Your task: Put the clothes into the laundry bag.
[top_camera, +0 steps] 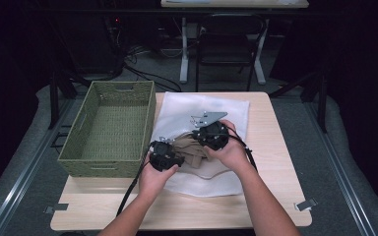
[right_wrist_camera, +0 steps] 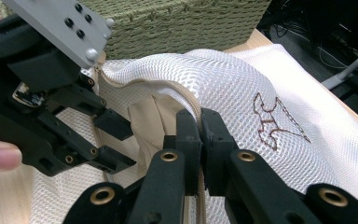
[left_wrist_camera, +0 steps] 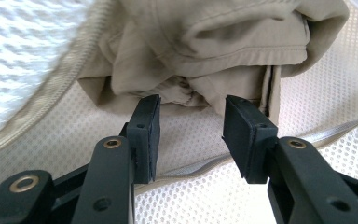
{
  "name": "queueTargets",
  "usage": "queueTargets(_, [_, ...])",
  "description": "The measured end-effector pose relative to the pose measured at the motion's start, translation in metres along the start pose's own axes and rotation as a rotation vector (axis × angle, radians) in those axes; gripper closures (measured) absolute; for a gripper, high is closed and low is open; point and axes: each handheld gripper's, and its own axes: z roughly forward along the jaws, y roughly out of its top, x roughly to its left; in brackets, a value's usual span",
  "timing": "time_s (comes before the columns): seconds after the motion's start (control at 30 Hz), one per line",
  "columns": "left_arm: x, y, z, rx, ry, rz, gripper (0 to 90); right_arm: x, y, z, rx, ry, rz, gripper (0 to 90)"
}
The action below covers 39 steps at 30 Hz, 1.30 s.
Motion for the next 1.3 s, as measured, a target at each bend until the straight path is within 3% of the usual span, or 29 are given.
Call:
queueTargets(0.23, [-0.001, -0.003, 0.002, 0.021, 0.026, -0.008, 55.0, 0.0, 0.0, 0.0, 0.001, 0.001, 0.0, 87.3])
queueTargets(0.5, [-0.002, -0.003, 0.01, 0.008, -0.016, -0.009, 50.7, 0.0, 0.0, 0.0, 0.001, 0.001, 0.0, 87.3])
queueTargets(0.87, [-0.004, -0.001, 0.025, 0.019, -0.001, -0.018, 51.5, 0.0, 0.0, 0.0, -0.001, 0.003, 0.001, 87.3])
queueTargets(1.0, [-0.004, 0.002, 0.029, 0.006, -0.01, -0.041, 58.8, 0.0, 0.0, 0.001, 0.001, 0.004, 0.003, 87.2])
queueTargets(1.3, [-0.008, 0.007, 0.034, -0.014, 0.003, -0.02, 75.5, 0.0, 0.0, 0.001, 0.002, 0.006, 0.002, 87.3])
